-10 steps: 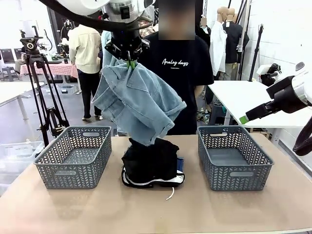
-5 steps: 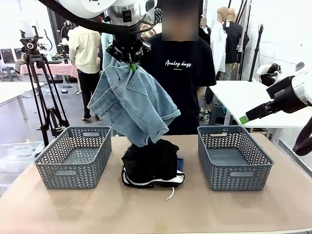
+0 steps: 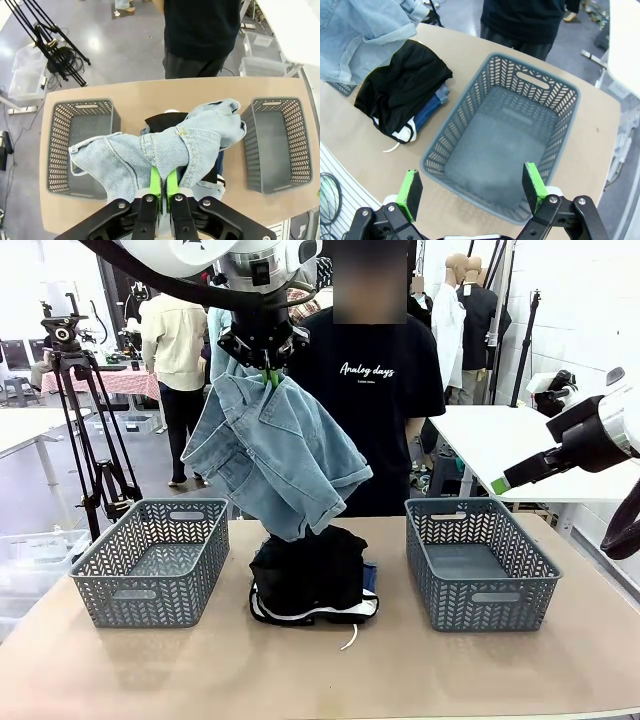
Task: Sort the tops and bottoms.
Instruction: Sort the clothes according to human instructions.
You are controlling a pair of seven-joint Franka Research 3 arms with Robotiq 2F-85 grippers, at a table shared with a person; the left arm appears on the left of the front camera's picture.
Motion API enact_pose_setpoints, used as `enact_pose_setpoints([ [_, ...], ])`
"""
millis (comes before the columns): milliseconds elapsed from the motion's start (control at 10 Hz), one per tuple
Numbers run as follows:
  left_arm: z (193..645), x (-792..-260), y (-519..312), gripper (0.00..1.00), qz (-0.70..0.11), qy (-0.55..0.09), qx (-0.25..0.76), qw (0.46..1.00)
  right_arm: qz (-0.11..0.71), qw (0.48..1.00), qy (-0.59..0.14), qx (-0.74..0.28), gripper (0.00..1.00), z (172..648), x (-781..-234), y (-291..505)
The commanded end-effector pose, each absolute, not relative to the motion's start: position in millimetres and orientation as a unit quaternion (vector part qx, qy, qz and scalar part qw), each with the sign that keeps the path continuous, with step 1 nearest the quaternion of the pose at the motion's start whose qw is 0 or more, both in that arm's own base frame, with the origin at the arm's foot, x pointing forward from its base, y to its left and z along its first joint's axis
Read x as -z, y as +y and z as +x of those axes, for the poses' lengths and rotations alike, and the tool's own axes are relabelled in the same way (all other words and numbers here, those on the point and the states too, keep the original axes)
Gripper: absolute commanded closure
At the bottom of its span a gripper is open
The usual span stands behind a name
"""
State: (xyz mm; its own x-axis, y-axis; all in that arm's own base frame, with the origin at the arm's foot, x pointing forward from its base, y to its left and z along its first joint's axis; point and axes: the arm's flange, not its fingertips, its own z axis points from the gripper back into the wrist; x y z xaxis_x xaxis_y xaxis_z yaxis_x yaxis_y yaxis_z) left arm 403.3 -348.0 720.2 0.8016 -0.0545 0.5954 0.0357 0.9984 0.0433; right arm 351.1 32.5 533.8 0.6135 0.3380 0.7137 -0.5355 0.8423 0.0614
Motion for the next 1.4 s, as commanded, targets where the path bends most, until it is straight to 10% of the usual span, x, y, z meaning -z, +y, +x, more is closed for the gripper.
enact_pose_setpoints([
  [0, 401.0, -724.7, -344.5, 1.00, 0.010, -0.317, 0.022, 0.948, 0.145, 0.887, -0.364, -0.245, 0.00, 352.7, -532.4, 32.2],
  [1300, 401.0, -724.7, -344.5, 1.00, 0.010, -0.317, 0.022, 0.948, 0.145, 0.887, -0.364, -0.245, 0.00, 352.7, -532.4, 32.2],
])
